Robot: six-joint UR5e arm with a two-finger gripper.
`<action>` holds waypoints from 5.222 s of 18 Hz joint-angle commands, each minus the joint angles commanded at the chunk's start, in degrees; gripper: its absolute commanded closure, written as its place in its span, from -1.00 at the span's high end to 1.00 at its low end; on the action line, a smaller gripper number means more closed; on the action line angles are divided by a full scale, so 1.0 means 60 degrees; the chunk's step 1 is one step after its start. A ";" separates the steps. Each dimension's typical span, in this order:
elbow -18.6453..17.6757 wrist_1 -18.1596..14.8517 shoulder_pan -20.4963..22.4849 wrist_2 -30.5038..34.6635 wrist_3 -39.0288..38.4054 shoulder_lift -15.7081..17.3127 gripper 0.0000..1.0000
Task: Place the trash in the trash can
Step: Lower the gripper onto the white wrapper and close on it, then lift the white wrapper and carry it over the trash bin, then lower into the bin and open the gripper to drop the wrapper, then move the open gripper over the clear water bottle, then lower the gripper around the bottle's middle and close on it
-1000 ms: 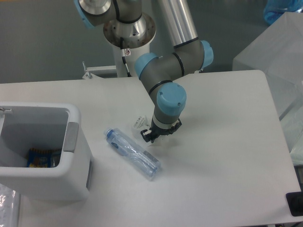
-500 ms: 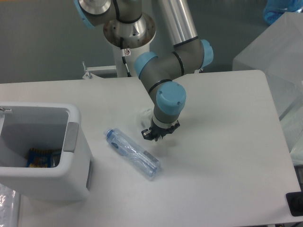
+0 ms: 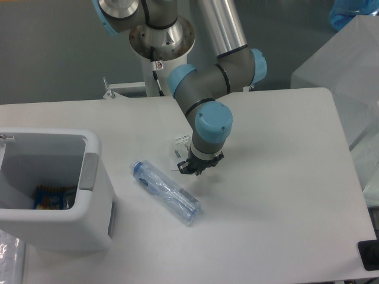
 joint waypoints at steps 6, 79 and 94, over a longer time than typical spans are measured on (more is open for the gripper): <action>0.1037 0.0000 0.0117 -0.0015 0.0117 0.0513 -1.00; 0.4747 0.1450 -0.1541 -0.2269 -0.2739 0.1275 1.00; 0.2945 0.1319 -0.0220 -0.1598 -0.2885 0.0499 1.00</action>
